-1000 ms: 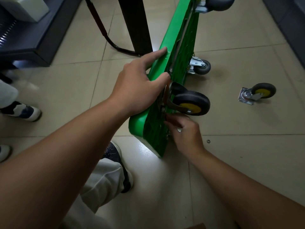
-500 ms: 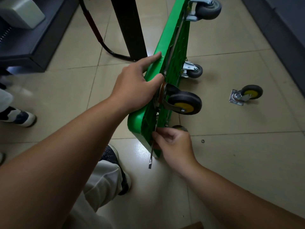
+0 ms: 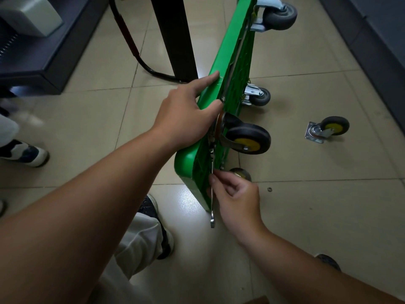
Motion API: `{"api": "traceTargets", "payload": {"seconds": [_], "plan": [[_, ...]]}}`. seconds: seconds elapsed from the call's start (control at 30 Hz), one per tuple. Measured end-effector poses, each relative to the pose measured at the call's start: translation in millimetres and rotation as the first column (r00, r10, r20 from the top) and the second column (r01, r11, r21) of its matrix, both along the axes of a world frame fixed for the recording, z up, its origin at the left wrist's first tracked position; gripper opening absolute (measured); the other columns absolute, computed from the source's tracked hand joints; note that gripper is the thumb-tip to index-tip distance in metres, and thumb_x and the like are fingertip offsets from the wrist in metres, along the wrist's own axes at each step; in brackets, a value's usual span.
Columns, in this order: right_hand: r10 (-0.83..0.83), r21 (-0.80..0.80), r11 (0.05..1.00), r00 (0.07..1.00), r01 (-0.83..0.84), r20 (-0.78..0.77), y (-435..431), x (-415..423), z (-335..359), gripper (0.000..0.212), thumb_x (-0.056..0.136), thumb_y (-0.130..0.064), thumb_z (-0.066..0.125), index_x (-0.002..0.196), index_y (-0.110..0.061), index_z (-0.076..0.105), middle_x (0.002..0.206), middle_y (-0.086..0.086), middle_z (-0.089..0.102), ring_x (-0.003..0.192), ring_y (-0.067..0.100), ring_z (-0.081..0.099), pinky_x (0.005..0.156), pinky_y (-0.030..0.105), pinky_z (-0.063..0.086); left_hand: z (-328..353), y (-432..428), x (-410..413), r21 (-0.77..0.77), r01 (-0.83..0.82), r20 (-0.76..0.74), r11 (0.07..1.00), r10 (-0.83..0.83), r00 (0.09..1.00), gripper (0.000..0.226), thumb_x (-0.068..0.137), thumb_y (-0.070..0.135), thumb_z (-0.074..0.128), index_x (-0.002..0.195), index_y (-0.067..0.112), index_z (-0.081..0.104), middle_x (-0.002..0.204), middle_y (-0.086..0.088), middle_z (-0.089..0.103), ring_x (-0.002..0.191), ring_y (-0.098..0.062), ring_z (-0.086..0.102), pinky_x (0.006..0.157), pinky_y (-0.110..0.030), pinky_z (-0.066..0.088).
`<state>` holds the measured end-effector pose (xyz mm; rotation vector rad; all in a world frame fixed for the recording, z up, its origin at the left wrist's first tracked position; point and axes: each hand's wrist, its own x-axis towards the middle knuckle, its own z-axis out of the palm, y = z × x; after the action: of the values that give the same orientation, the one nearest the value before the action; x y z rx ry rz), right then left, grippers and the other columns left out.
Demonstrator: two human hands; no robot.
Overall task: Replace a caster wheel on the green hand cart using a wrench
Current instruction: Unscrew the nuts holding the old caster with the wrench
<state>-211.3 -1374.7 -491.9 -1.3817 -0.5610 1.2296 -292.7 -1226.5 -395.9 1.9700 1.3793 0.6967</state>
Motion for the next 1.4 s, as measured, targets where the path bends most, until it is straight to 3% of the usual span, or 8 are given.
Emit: {"api": "traceTargets", "payload": {"seconds": [0.3,0.6,0.7,0.87,1.0,1.17,1.27,1.4], "plan": [[-0.092,-0.107,0.991,0.992,0.083,-0.086,1,-4,22,0.008,0.094,-0.013,0.068,0.092,-0.009,0.074,0.061,0.000,0.070,0.054,0.007,0.064,0.055,0.014,0.049,1,-1,0,0.012,0.004,-0.004,1.000,-0.004,1.000,0.064,0.083,0.050,0.059,0.146,0.047,0.048,0.130,0.009,0.067,0.098,-0.007,0.070,0.087,-0.039,0.060],[-0.067,-0.223,0.975,0.966,0.010,-0.248,23,4,44,0.019,0.093,-0.014,0.070,0.083,0.002,0.070,0.064,0.011,0.066,0.044,0.012,0.059,0.043,0.019,0.047,1,-1,0,0.003,0.003,-0.003,1.000,-0.003,1.000,0.066,0.082,0.051,0.057,0.147,0.047,0.047,0.131,0.010,0.067,0.100,-0.008,0.070,0.089,-0.040,0.060],[0.032,-0.190,0.980,0.990,-0.058,-0.140,18,3,29,0.017,0.094,-0.013,0.069,0.088,0.002,0.074,0.071,0.012,0.073,0.053,0.015,0.067,0.050,0.022,0.052,1,-1,0,0.003,0.001,0.003,1.000,-0.001,1.000,0.064,0.083,0.051,0.058,0.146,0.049,0.047,0.131,0.010,0.066,0.096,-0.008,0.071,0.086,-0.040,0.061],[0.165,-0.080,0.986,0.941,-0.148,0.296,12,17,-8,0.016,0.094,-0.016,0.069,0.106,-0.009,0.078,0.086,-0.004,0.077,0.081,0.004,0.073,0.074,0.018,0.054,-1,-1,1,0.002,-0.006,0.008,1.000,0.006,1.000,0.063,0.085,0.048,0.059,0.146,0.047,0.048,0.131,0.012,0.066,0.096,-0.005,0.070,0.084,-0.038,0.061],[0.148,0.052,0.969,0.740,-0.240,0.657,25,32,-36,0.019,0.092,-0.015,0.071,0.109,-0.013,0.077,0.097,-0.006,0.071,0.089,0.005,0.066,0.082,0.012,0.048,-1,0,0,0.011,-0.006,0.002,1.000,0.006,1.000,0.062,0.083,0.050,0.059,0.145,0.049,0.048,0.130,0.012,0.067,0.098,-0.006,0.070,0.086,-0.039,0.061],[0.118,0.093,0.930,0.527,-0.357,0.842,28,51,-61,0.020,0.091,-0.010,0.071,0.110,-0.009,0.075,0.098,0.001,0.069,0.087,0.010,0.063,0.080,0.012,0.045,0,0,1,0.014,-0.007,-0.006,1.000,0.007,1.000,0.061,0.085,0.048,0.059,0.146,0.048,0.049,0.129,0.013,0.067,0.095,-0.004,0.071,0.085,-0.038,0.061],[0.193,0.039,0.940,0.625,-0.338,0.757,17,54,-61,0.017,0.091,-0.012,0.072,0.107,-0.013,0.076,0.097,-0.004,0.071,0.088,0.008,0.066,0.080,0.014,0.048,0,0,1,0.010,-0.011,-0.007,1.000,0.011,1.000,0.062,0.084,0.049,0.059,0.145,0.049,0.049,0.128,0.013,0.068,0.096,-0.004,0.070,0.086,-0.038,0.061],[0.240,-0.068,0.971,0.935,-0.230,0.259,13,43,-35,0.010,0.091,-0.010,0.071,0.100,-0.008,0.075,0.088,-0.002,0.077,0.084,0.010,0.074,0.073,0.018,0.054,0,-2,3,0.007,-0.019,-0.002,1.000,0.019,1.000,0.063,0.081,0.051,0.058,0.144,0.050,0.049,0.127,0.013,0.068,0.097,-0.006,0.071,0.086,-0.039,0.061]]}}
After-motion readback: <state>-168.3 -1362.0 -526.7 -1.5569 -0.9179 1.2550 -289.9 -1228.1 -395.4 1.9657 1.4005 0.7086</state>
